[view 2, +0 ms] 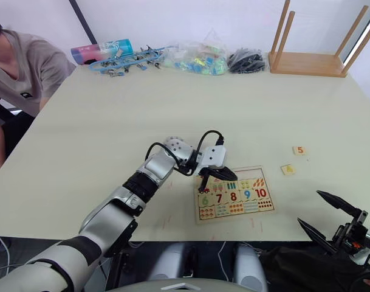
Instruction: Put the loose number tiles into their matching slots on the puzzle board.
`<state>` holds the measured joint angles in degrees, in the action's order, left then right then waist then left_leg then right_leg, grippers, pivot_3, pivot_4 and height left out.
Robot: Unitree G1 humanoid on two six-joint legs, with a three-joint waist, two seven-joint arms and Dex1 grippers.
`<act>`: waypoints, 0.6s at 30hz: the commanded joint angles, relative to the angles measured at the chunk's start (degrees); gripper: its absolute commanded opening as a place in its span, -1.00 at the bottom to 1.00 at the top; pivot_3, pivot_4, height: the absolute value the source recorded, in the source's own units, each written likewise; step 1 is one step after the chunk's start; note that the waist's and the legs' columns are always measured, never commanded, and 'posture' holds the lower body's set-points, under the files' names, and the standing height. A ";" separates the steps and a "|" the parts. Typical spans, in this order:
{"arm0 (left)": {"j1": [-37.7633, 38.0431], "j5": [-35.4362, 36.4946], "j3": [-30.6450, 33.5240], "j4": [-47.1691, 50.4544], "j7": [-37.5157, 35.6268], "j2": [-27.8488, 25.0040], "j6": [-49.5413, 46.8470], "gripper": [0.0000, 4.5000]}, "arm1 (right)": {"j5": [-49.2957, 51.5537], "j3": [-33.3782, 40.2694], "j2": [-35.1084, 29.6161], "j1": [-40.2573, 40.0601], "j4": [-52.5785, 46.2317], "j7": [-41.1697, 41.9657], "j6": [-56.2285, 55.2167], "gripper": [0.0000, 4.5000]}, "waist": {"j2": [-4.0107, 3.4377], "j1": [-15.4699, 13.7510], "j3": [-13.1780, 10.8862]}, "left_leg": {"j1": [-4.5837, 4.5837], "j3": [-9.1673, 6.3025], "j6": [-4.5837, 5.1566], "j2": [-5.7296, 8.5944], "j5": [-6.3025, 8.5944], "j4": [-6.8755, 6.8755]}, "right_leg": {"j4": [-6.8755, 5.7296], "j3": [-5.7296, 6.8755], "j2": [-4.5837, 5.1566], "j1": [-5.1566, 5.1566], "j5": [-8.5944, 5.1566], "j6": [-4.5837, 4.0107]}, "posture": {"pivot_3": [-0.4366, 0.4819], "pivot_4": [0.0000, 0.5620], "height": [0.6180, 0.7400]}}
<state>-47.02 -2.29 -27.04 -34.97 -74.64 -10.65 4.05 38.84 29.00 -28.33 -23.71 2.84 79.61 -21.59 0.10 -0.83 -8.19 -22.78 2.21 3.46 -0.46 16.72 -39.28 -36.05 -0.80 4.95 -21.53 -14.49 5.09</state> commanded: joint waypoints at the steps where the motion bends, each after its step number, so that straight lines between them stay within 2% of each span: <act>1: -0.31 0.30 0.81 0.98 -0.13 -0.15 -0.59 -0.97 | 0.36 0.58 -0.37 -0.20 -0.34 0.34 -1.08 1.00 | 0.00 0.01 0.00 | 0.00 0.00 0.00 0.00 0.00 0.00 | 0.00 0.00 0.00 0.00 0.00 0.00 | -0.05 -0.47 1.00; 18: 0.37 1.82 1.81 2.52 0.11 -0.18 -2.81 -0.97 | 0.29 0.45 -0.35 0.55 0.35 0.77 -1.02 1.00 | 0.00 0.02 0.00 | 0.01 0.00 0.00 0.00 0.00 0.00 | -0.01 0.00 0.00 0.00 0.00 0.00 | -0.05 -0.47 1.00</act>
<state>-46.88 -1.78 -26.80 -34.34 -74.68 -10.92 1.91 38.52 29.00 -28.33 -23.12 3.40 80.28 -21.87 0.09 -0.82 -8.18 -22.77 2.20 3.46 -0.46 16.72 -39.28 -36.06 -0.80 4.95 -21.53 -14.48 5.09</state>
